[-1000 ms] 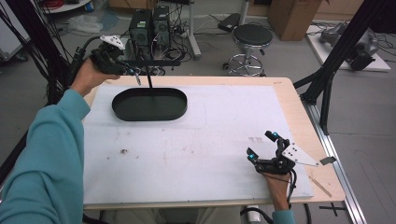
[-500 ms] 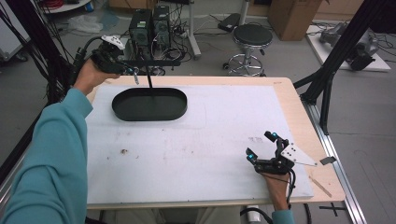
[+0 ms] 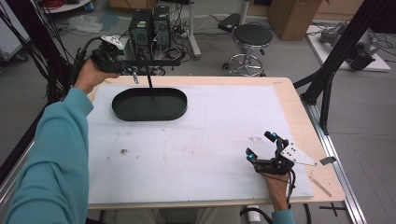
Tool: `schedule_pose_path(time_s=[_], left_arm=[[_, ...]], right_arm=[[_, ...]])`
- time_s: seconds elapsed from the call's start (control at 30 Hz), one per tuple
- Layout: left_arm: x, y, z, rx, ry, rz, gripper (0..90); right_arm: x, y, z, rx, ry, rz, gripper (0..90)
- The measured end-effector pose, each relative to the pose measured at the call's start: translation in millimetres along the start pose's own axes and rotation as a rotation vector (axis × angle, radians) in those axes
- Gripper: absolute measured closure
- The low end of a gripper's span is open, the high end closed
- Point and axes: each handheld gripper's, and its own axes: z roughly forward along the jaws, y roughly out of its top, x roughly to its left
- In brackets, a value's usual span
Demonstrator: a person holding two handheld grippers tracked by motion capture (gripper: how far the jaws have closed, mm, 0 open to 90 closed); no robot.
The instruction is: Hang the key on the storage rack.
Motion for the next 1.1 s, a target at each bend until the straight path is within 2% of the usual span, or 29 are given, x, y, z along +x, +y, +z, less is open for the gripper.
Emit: schedule_pose_path(time_s=[0.73, 1.1], left_arm=[[7.7, -2.2, 4.4, -0.004, 0.021, -0.021, 88.2], [9.5, 0.4, 9.7, -0.004, 0.054, -0.049, 87.9]], right_arm=[[0.3, -0.2, 0.6, 0.002, 0.004, -0.001, 0.7], [0.3, -0.2, 0.5, 0.003, 0.002, -0.002, 0.7]])
